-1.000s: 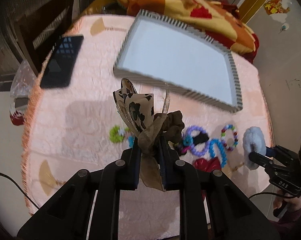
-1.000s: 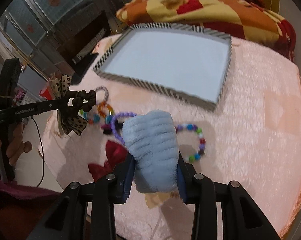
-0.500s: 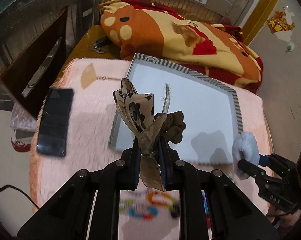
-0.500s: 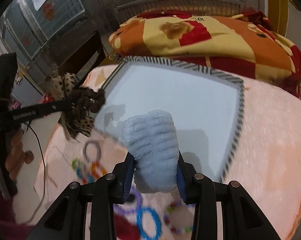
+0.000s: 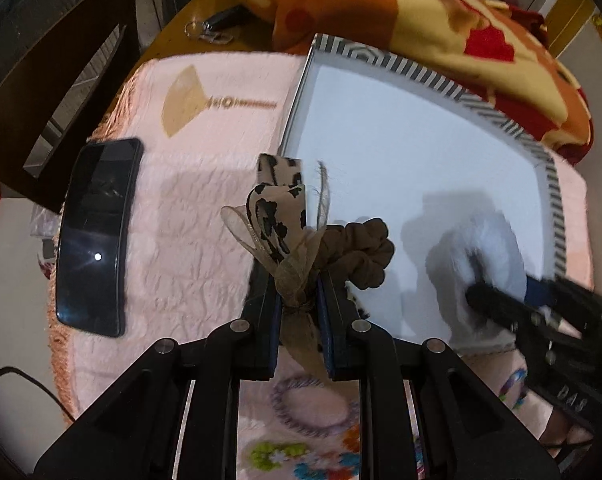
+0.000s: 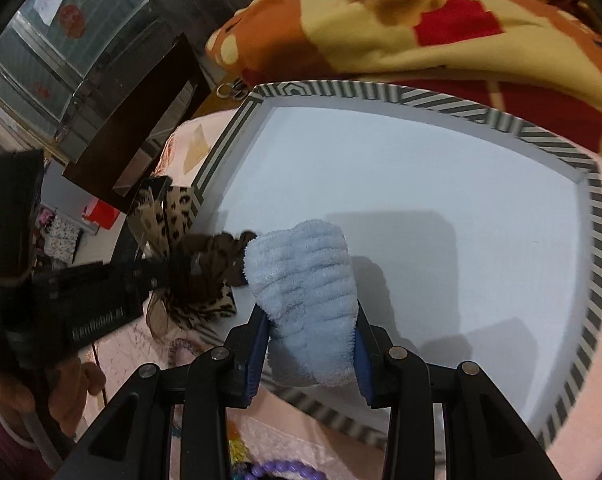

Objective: Organize jewelry
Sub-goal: 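Carry both held scrunchies into the white tray and open both grippers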

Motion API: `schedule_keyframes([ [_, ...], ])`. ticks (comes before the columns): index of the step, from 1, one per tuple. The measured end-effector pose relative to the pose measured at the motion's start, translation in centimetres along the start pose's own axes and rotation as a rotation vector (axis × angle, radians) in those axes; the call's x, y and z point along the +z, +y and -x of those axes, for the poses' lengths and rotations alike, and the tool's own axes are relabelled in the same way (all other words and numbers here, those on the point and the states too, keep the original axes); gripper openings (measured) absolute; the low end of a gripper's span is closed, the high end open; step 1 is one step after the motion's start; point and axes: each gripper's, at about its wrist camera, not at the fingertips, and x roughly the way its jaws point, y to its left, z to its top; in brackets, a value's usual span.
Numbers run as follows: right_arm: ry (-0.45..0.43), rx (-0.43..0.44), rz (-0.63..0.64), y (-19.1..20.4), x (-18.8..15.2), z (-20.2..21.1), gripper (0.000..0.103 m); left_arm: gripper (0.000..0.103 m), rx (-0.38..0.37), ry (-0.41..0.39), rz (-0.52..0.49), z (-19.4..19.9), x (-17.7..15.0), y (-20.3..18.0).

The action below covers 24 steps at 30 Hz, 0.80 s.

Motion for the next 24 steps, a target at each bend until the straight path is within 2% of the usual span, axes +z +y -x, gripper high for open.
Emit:
schedule_keyframes([
  [4, 0.006, 0.005, 0.008, 0.3, 0.6, -0.9, 0.036, 0.016, -0.010, 0.039, 0.021, -0.6, -1.1, 0.8],
  [10, 0.016, 0.010, 0.022, 0.4, 2.8, -2.5, 0.036, 0.016, -0.016, 0.037, 0.045, 0.0, -1.8, 1.2],
  [17, 0.012, 0.103, 0.013, 1.3, 5.7, -4.8, 0.036, 0.017, 0.002, 0.032, 0.056, 0.3, -1.6, 1.0],
  [21, 0.022, 0.125, -0.013, 1.3, 6.2, -5.4, 0.050, 0.021, 0.000, 0.026, 0.064, 0.1, -1.5, 1.2],
  [23, 0.007, 0.165, -0.041, 1.1, 6.1, -5.0, 0.050, 0.026, -0.007, 0.026, 0.061, 0.1, -1.5, 1.2],
  [24, 0.002, 0.177, -0.044, 1.1, 6.1, -4.7, 0.050, 0.032, -0.013, 0.025, 0.058, 0.1, -1.5, 1.0],
])
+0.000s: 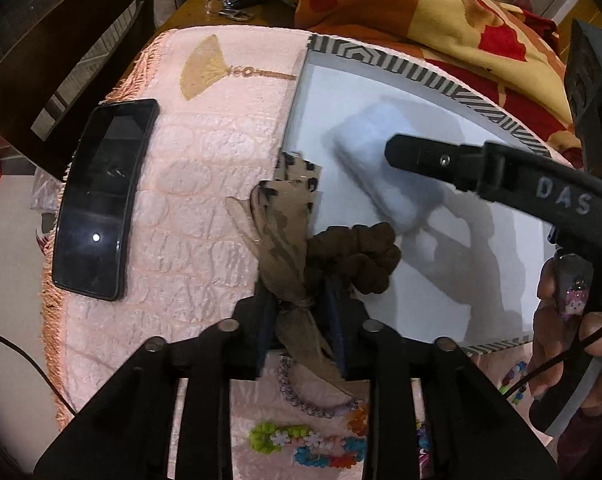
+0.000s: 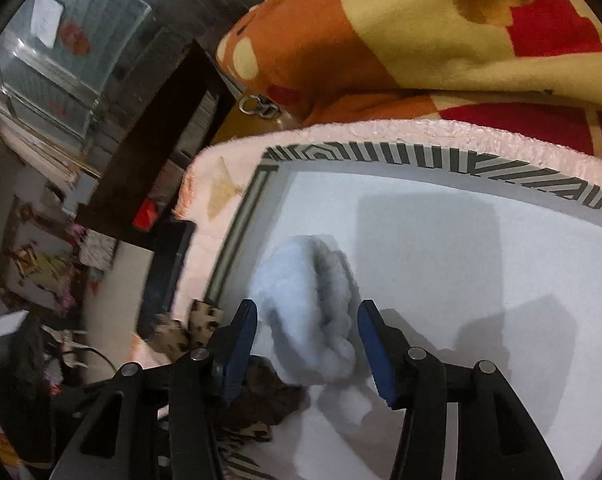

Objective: Organize jewelry
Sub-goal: 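Carry both held scrunchies into the white tray and open both grippers, then withdraw both grippers from the tray back toward the remaining jewelry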

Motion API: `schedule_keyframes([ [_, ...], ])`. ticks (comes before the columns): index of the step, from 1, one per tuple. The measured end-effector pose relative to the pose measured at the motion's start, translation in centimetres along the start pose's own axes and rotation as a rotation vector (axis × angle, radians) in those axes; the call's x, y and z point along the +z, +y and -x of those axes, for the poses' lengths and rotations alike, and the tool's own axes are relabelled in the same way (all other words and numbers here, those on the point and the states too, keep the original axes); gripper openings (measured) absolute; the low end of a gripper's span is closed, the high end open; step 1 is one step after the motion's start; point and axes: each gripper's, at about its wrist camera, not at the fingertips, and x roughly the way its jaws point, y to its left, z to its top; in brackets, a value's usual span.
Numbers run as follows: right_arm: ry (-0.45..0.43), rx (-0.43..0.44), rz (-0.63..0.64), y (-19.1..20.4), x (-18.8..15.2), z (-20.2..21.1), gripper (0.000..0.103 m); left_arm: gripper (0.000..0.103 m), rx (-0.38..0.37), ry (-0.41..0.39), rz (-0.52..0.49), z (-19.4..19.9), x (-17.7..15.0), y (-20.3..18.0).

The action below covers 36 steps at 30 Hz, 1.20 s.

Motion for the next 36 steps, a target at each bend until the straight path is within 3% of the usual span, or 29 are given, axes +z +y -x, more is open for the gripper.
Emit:
schedule_keyframes([
  [1, -0.004, -0.001, 0.000, 0.0, 0.0, 0.4, 0.051, 0.040, -0.007, 0.000, -0.002, 0.0, 0.0, -0.2],
  [7, -0.046, -0.026, -0.023, -0.5, -0.6, 3.8, 0.054, 0.053, -0.008, -0.034, -0.002, 1.3, -0.2, -0.9],
  [10, -0.059, -0.063, -0.029, -0.8, -1.6, 5.8, 0.063, 0.054, -0.019, -0.055, 0.005, 2.3, -0.4, -0.9],
  [21, -0.105, -0.203, 0.016, 0.1, -7.8, 11.9, 0.064, 0.054, 0.023, -0.122, -0.018, 5.7, -2.9, -1.3],
  [36, -0.120, -0.260, 0.008, 1.2, -16.0, 15.7, 0.065, 0.054, 0.049, -0.161, -0.029, 8.8, -8.4, -1.6],
])
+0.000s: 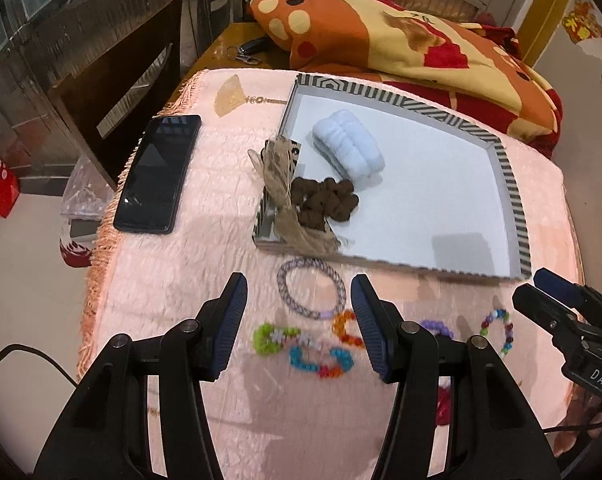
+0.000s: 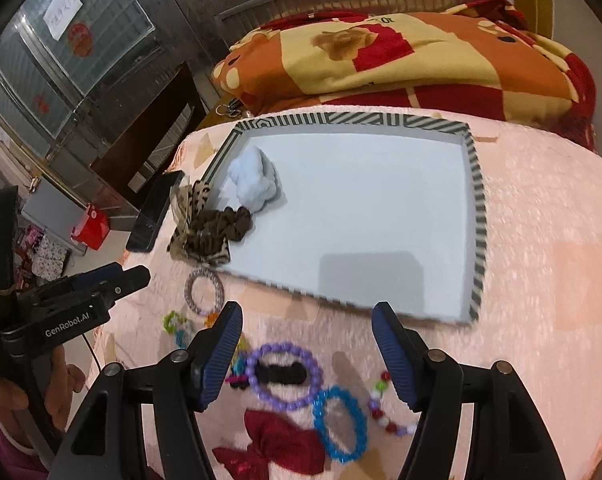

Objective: Organize jewelry
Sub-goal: 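Withdraw both grippers from the tray back toward the remaining jewelry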

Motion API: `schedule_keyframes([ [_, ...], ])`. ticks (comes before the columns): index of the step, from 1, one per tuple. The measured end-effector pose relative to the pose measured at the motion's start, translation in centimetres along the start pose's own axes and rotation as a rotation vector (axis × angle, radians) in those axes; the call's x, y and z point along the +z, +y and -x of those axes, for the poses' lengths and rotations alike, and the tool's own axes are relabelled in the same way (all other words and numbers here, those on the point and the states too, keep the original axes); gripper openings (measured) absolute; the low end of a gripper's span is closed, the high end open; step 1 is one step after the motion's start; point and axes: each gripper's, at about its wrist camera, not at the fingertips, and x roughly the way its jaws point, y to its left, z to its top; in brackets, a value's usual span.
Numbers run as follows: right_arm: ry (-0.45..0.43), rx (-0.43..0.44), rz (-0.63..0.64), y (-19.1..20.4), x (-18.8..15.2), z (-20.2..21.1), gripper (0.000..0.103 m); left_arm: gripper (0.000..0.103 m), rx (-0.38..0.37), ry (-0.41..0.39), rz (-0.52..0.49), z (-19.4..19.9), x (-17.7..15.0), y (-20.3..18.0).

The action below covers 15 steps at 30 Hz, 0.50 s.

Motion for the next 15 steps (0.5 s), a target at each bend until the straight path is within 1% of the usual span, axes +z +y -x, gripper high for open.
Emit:
schedule_keyframes([
  [6, -0.015, -0.014, -0.007, 0.4, -1.7, 1.0, 0.066, 0.054, 0.003, -0.017, -0.015, 1.0, -1.4, -0.2],
  [9, -0.019, -0.023, -0.006, 0.7, -2.5, 1.4, 0.069, 0.054, 0.001, -0.021, -0.022, 1.4, -1.9, -0.2],
  [15, -0.006, -0.026, 0.000, 1.2, -3.6, 1.6, 0.070, 0.054, 0.003, -0.028, -0.029, 1.8, -2.8, -0.2],
])
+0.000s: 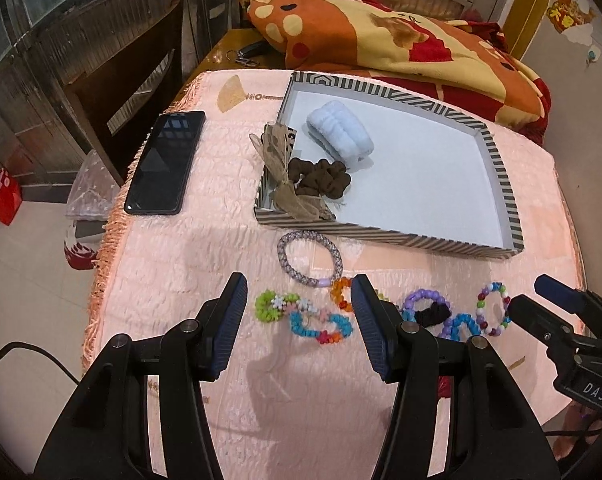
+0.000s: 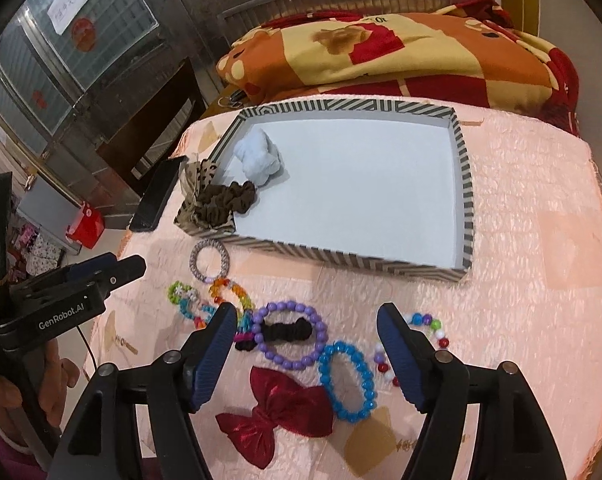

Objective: Organize jewelry
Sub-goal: 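Withdraw both grippers from the tray back toward the remaining jewelry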

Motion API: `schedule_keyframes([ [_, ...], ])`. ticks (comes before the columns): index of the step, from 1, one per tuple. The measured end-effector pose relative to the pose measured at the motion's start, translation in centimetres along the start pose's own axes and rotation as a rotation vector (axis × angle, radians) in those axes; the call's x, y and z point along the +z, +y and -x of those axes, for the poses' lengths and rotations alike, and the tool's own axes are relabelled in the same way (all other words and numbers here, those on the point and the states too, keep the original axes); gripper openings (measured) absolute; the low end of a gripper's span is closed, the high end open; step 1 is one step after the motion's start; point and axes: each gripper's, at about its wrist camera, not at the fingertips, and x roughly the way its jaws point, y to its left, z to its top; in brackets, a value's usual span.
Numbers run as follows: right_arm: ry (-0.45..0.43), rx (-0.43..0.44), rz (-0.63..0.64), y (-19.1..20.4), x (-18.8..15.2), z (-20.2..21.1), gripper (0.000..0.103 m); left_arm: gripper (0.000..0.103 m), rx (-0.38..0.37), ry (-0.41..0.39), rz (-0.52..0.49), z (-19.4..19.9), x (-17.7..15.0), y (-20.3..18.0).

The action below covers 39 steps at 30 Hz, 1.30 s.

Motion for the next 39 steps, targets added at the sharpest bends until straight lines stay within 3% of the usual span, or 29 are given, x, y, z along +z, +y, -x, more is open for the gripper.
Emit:
schedule_keyframes([
  [30, 0.027, -0.010, 0.001, -0.4, -1.2, 0.3, 0.070, 0.054, 0.004, 0.024, -0.012, -0.1, -1.4, 0.0],
  [39, 0.061, 0.005, 0.016, -0.7, -1.7, -0.2, 0.070, 0.054, -0.092, 0.072, 0.094, -0.9, -1.5, 3.4],
])
